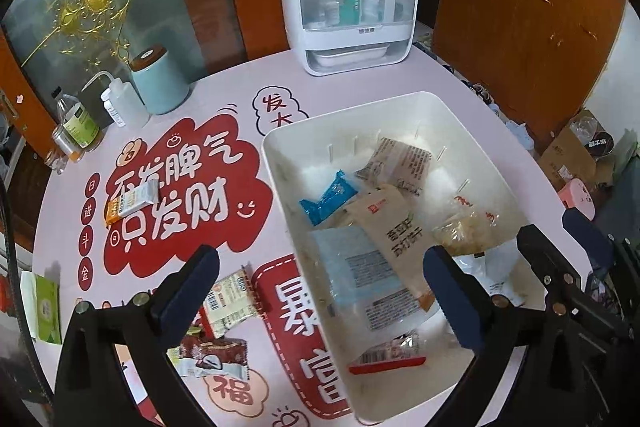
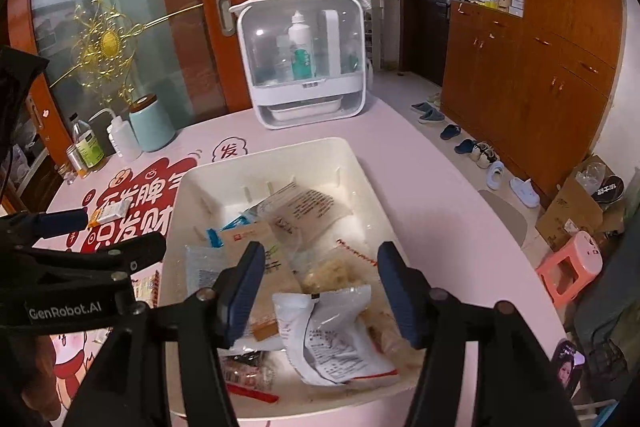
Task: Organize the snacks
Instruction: 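Withdraw both tools from the box over the remaining snacks, then grasp the LIPO biscuit pack with right tool while left tool grasps green wrapped snack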
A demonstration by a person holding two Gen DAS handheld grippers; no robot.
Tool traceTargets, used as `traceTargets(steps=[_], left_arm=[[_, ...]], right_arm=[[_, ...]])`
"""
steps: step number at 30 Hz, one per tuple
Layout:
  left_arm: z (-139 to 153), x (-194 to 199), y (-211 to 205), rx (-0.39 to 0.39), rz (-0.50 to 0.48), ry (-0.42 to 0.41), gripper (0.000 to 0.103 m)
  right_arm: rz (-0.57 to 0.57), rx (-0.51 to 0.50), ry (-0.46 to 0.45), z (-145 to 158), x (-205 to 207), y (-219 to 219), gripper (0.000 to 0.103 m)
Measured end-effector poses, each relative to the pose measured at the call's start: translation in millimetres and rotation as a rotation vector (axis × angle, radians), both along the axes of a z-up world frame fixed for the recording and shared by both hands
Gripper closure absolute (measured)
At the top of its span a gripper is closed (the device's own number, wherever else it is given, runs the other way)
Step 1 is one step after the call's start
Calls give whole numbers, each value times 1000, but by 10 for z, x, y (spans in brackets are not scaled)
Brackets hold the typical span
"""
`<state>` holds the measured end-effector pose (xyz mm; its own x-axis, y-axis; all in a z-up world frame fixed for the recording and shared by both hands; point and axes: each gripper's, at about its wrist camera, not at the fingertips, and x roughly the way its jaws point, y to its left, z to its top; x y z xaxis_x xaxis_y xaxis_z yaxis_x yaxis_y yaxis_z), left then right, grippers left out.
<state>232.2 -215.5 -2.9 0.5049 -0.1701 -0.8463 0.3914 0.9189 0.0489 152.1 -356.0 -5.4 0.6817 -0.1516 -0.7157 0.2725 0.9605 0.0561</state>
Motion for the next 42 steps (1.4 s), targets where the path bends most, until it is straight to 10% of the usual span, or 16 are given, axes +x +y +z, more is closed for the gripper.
traceTargets(steps=[27, 42], left_arm=[[378, -169, 1791, 81, 139, -116, 1], [-606, -248, 2264, 4, 89, 58, 1]], right_arm=[[259, -108, -12, 525, -16, 1070, 44], [433, 68, 187, -170, 701, 1966, 44]])
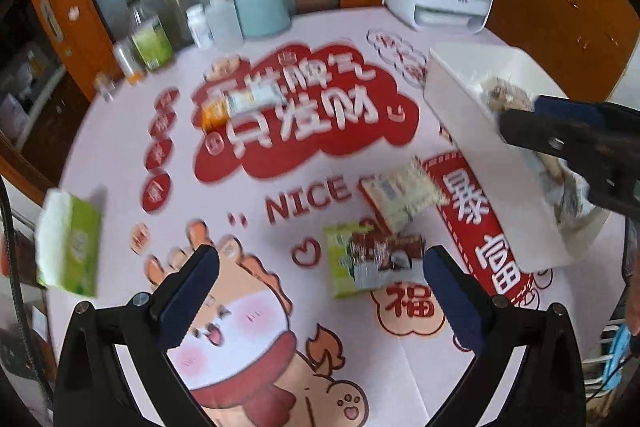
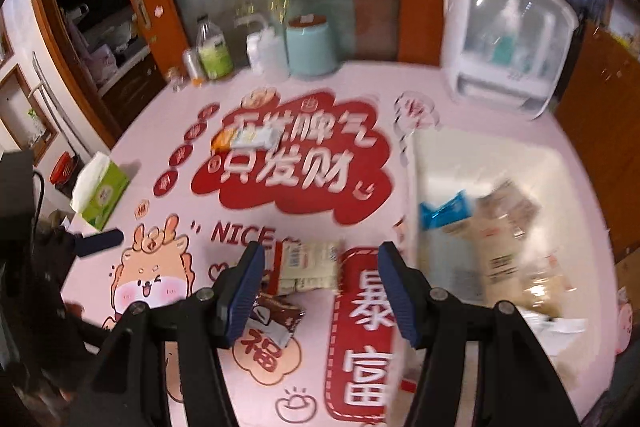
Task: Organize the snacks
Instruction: 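Grasp the LIPO biscuit pack with right tool while left tool grasps green wrapped snack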
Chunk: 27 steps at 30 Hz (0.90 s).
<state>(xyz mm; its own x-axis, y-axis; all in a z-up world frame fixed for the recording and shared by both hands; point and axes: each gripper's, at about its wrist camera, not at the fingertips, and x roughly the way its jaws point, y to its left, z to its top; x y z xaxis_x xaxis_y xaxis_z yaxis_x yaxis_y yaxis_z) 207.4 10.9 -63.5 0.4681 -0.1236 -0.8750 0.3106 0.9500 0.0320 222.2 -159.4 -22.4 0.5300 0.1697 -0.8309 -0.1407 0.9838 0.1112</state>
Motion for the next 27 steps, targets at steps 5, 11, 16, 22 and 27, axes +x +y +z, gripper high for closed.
traceTargets(steps=[5, 11, 16, 22, 27], left_arm=[[-382, -15, 80, 15, 6, 58, 1], [-659, -45, 112, 49, -6, 93, 1], [-852, -53, 54, 98, -10, 105, 1], [-987, 6, -67, 98, -24, 124, 1], [-1075, 95, -158, 90, -16, 141, 1]], right_arm=[[1, -13, 112, -467, 209, 107, 44], [-21, -14, 197, -855, 361, 182, 44], [-27, -27, 241, -1084, 452, 248, 44], [-30, -38, 270, -1241, 513, 264, 44], [-37, -4, 280, -1304, 554, 228, 44]])
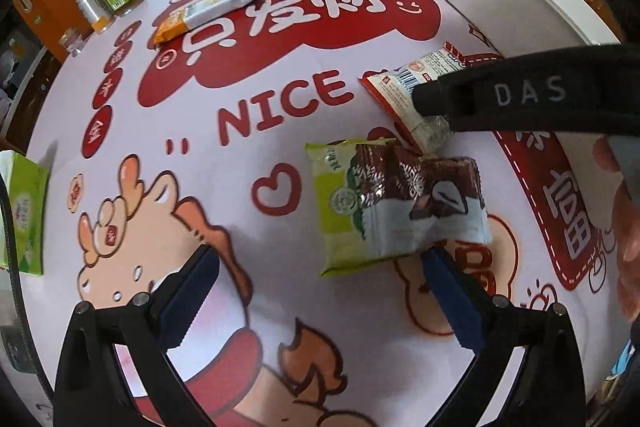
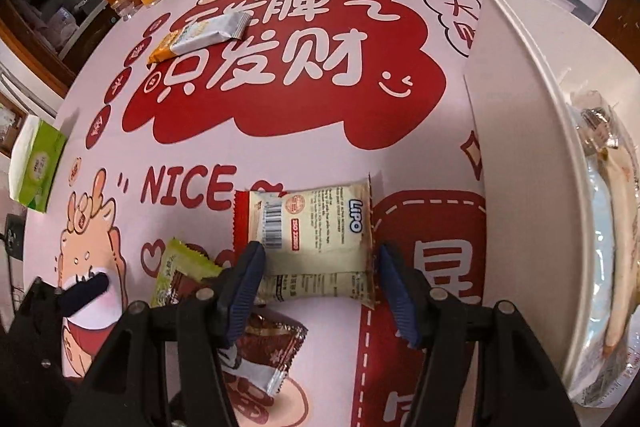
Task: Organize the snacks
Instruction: 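Grasp the LIPO biscuit pack with right tool while left tool grasps green wrapped snack, then carry the LIPO pack and green snack over the white box with both tools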
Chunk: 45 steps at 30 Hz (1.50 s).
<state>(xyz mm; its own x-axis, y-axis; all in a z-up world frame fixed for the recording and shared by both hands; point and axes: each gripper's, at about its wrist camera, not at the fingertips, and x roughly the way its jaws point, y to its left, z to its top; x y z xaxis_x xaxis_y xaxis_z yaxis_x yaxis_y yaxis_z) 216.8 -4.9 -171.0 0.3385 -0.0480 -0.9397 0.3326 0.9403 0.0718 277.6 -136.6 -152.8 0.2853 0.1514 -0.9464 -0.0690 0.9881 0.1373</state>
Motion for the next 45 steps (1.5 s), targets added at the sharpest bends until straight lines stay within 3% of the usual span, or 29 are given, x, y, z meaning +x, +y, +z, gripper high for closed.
traceTargets(steps=[9, 17, 21, 22, 27, 29, 30, 39, 45], left_arm=[[-65, 159, 10, -52, 35, 15, 0], [-69, 315, 134, -71, 55, -5, 2], [-30, 360, 176, -81, 53, -32, 19], [-16, 360, 172, -83, 48, -38, 27], [11, 324, 166, -83, 20, -42, 41], [28, 304, 181, -84, 17, -46, 52], [39, 298, 197, -86, 20, -49, 63], [158, 210, 369, -79, 92, -79, 66], [663, 82, 285, -116, 68, -143, 66]], right_arm=[[7, 20, 12, -39, 82, 20, 39], [64, -77, -32, -72, 104, 199, 34], [96, -116, -67, -75, 121, 257, 47], [97, -112, -68, -67, 123, 256, 49], [81, -79, -75, -49, 135, 207, 53], [75, -60, -73, -44, 130, 189, 53], [73, -54, -71, -43, 123, 184, 53], [79, 14, -102, 176, -33, 130, 54], [83, 74, -191, 666, -241, 21, 53]])
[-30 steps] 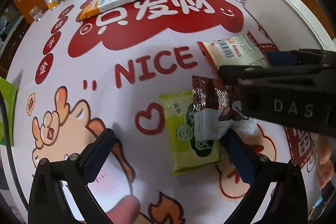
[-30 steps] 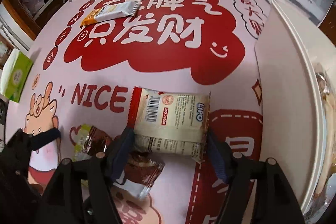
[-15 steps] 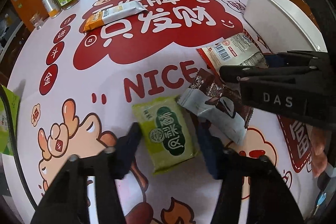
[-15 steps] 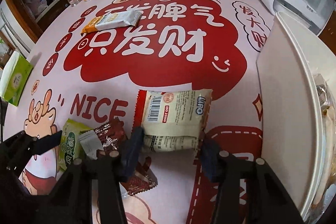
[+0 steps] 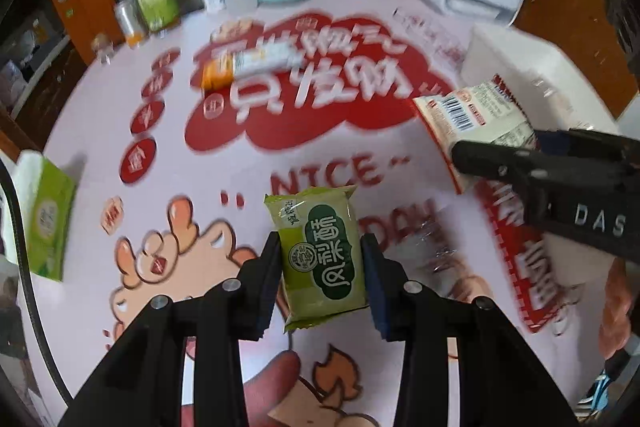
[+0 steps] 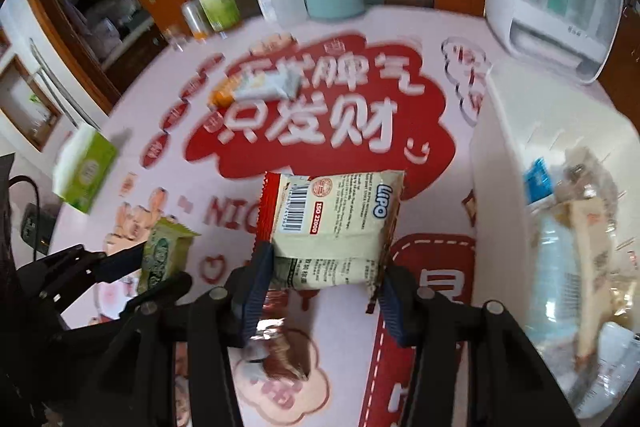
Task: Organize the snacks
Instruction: 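Carry the LIPO pack and green snack over the white box with both tools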
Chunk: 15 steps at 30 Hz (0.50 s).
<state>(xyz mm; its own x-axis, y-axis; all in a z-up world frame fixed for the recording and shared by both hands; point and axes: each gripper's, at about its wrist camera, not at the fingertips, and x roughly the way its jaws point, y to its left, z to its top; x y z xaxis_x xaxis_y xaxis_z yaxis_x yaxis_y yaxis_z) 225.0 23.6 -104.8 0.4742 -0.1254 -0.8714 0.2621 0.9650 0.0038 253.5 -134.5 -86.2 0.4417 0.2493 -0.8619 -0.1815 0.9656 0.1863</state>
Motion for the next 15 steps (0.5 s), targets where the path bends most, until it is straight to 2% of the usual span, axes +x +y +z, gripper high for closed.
traceTargets(steps=[8, 15], left_arm=[[867, -78, -361, -46, -41, -118, 66], [1446, -60, -984, -35, -108, -201, 66]], right_arm=[[-19, 28, -194, 852, -430, -305, 53], [-105, 13, -333, 1480, -703, -1030, 53]])
